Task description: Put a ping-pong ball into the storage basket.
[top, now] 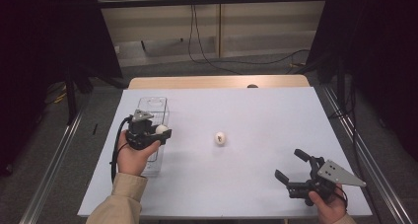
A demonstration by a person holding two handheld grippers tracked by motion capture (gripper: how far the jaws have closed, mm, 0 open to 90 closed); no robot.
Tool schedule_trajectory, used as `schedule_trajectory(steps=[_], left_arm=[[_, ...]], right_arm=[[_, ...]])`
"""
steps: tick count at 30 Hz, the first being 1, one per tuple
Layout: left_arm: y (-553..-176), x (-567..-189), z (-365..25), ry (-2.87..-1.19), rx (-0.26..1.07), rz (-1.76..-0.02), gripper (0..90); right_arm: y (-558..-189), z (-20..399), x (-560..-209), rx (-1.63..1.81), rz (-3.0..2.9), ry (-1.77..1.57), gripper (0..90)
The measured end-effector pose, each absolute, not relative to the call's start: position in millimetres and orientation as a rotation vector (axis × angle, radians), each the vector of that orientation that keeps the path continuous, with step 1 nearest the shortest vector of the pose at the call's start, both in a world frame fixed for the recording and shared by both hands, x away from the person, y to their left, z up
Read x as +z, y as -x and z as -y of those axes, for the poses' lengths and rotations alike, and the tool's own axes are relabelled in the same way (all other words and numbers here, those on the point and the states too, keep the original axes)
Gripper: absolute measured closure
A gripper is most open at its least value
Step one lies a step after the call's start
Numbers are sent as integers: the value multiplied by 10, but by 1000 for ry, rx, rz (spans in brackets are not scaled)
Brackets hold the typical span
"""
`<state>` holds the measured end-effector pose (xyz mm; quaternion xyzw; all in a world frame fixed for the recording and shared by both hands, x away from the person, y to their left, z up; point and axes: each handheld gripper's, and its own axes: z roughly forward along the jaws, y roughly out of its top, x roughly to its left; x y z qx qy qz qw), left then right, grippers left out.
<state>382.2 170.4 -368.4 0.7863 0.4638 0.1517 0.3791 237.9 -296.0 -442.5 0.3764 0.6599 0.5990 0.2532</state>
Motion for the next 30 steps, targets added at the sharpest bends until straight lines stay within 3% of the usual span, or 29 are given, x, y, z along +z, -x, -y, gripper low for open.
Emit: schedule_trajectory(steps=[30], left_arm=[[-3825, -3662, -1832, -1997, 420, -1216, 511]], right_arm=[[-2380, 2957, -4425, 1630, -1794, -1023, 16]])
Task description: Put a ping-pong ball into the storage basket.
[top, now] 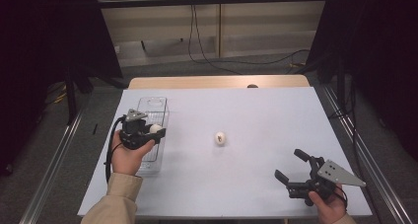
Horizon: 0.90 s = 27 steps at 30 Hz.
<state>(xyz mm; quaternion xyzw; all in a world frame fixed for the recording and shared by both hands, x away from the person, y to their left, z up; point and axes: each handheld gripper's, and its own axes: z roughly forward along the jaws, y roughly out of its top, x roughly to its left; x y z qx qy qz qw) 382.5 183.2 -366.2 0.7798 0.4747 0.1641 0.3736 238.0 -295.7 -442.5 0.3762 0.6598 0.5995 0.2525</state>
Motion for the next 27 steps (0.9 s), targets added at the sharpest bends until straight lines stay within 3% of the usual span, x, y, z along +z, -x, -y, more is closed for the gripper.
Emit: schedule_trajectory(steps=[27], left_arm=[[-3845, -3734, -1944, -1994, 459, -1258, 510]], right_arm=[[-2379, 2949, -4423, 1631, -1799, -1017, 18]])
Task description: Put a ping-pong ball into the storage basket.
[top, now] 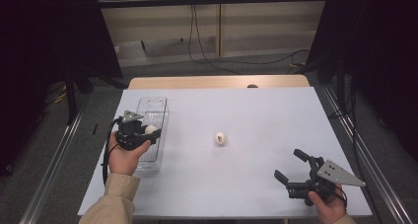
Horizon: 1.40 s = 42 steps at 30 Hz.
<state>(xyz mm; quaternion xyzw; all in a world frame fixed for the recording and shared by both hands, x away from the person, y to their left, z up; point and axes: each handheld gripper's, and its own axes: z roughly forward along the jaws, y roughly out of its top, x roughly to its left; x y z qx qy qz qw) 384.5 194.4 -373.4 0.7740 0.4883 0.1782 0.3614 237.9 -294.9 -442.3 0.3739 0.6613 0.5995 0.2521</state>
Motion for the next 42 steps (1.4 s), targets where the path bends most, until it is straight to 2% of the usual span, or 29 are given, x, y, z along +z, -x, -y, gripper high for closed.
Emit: schedule_trajectory(steps=[26, 31, 37, 42], left_arm=[[-3897, -3853, -1999, -1999, 502, -1312, 509], [-3898, -3856, -2002, -1985, 509, -1319, 430], [-3881, -3843, -1989, -1970, 502, -1317, 400], [-3847, -3828, -1940, -1967, 487, -1288, 332]], right_arm=[[-2380, 2944, -4423, 1634, -1800, -1015, 18], [-2381, 2945, -4423, 1632, -1799, -1016, 18], [-2380, 2942, -4423, 1631, -1801, -1012, 18], [-2378, 2944, -4420, 1633, -1798, -1014, 18]])
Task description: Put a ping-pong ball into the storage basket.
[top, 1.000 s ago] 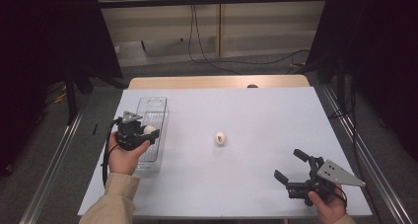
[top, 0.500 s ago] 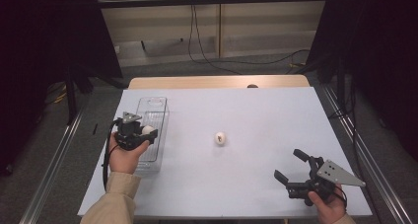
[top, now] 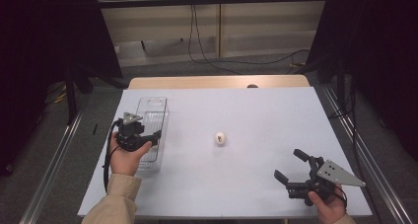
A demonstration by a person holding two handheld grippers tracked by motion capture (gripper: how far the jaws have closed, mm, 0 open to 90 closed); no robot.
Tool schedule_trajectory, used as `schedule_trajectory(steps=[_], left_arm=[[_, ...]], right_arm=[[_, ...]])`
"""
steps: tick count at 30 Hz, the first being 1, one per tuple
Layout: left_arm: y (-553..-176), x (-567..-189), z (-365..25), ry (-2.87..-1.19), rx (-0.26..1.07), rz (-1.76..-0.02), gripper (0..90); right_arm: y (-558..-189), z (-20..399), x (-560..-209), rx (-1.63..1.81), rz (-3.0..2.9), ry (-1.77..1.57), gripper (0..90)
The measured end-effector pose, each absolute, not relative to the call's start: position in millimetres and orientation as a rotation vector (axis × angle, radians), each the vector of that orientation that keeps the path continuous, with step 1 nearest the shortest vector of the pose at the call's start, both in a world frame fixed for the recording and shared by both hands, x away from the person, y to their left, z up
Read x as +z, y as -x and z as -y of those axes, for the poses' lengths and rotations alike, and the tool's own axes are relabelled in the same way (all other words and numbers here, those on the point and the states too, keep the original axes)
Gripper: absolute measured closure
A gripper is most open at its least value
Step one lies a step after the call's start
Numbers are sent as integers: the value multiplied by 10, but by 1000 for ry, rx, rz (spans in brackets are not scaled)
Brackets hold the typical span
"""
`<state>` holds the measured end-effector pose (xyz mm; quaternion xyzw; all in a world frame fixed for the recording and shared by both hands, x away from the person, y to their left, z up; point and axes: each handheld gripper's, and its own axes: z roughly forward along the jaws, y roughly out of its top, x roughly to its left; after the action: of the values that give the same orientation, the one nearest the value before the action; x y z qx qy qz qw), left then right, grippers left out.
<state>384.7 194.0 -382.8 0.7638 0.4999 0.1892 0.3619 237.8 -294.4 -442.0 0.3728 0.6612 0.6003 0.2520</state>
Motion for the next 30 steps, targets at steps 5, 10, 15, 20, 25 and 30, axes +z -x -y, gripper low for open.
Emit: schedule_trajectory(steps=[5, 10, 15, 20, 25, 30], left_arm=[[-3828, -3806, -1885, -1962, 482, -1256, 306], [-3821, -3796, -1851, -1955, 469, -1249, 292], [-3802, -3792, -1795, -1955, 454, -1234, 279], [-3793, -3787, -1739, -1956, 452, -1213, 266], [-3792, -3795, -1698, -1960, 445, -1205, 258], [-3784, -3807, -1641, -1962, 445, -1189, 255]], right_arm=[[-2378, 2941, -4421, 1632, -1800, -1012, 18], [-2379, 2941, -4422, 1630, -1803, -1011, 18], [-2378, 2939, -4424, 1631, -1804, -1012, 18], [-2379, 2939, -4422, 1631, -1803, -1009, 18], [-2379, 2939, -4422, 1632, -1804, -1010, 18], [-2379, 2941, -4422, 1633, -1801, -1013, 18]])
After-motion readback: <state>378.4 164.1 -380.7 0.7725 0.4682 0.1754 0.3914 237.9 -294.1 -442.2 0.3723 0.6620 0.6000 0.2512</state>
